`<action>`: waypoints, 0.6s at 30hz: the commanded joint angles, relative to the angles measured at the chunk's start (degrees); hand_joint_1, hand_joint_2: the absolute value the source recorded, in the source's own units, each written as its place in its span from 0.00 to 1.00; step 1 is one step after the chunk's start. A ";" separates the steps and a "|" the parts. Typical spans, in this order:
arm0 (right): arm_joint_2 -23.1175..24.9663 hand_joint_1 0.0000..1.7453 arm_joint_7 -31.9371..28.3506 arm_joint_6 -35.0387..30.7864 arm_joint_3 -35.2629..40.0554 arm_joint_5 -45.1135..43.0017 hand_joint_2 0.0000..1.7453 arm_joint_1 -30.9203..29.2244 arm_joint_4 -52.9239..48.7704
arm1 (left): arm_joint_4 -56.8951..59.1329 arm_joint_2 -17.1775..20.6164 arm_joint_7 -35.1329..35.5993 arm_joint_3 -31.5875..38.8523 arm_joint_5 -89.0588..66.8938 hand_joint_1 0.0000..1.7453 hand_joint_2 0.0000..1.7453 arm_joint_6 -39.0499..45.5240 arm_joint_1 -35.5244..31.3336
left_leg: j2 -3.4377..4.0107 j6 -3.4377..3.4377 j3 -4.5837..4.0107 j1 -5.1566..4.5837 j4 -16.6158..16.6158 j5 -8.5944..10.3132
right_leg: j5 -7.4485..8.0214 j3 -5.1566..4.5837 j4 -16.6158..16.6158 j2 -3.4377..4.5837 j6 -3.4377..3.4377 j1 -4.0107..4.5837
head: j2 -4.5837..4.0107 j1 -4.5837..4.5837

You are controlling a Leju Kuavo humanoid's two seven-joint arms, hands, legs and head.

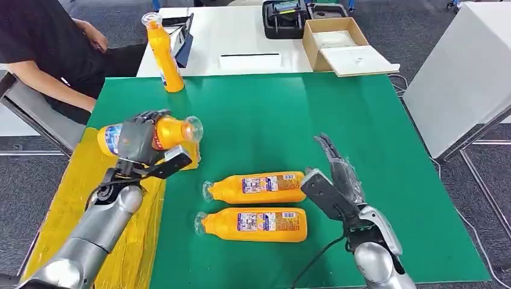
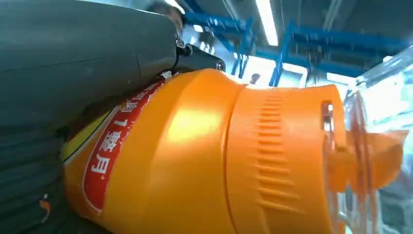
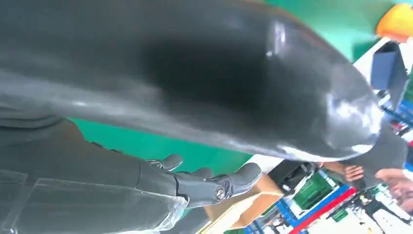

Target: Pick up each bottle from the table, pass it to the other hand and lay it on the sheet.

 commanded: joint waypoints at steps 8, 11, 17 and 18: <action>-5.72 0.00 -1.61 0.14 -0.19 -4.63 0.00 -1.83 2.25 | 24.51 -1.95 -2.47 -12.08 -0.29 1.00 1.00 2.18 -0.85 | -0.05 -0.09 0.45 -0.05 -0.03 -0.14 | -0.15 0.50 -0.04 -0.24 0.02 -0.04 | 0.00 0.00; -5.85 0.00 -1.61 -0.04 0.00 -4.69 0.00 -1.65 2.09 | 24.90 -1.76 -2.29 -12.48 -0.52 1.00 1.00 1.94 -1.25 | -0.05 -0.10 0.36 -0.02 0.00 -0.14 | -0.14 0.42 -0.01 -0.22 0.00 -0.02 | 0.00 -0.02; -4.89 0.00 -1.46 -1.46 0.60 -3.50 0.00 0.33 2.19 | 27.46 -0.94 -0.95 -12.22 0.07 1.00 1.00 3.71 -1.03 | -0.08 -0.27 0.85 -0.02 0.11 -0.34 | -0.32 0.95 0.05 -0.48 -0.01 0.02 | 0.00 -0.04; -4.92 0.00 -1.69 -1.69 0.64 -3.29 0.00 0.74 2.16 | 27.95 -0.57 -0.95 -11.91 0.29 1.00 1.00 4.48 -0.70 | 0.03 -0.14 0.50 -0.02 -0.10 -0.14 | -0.09 0.50 -0.08 -0.14 -0.02 0.00 | 0.00 -0.02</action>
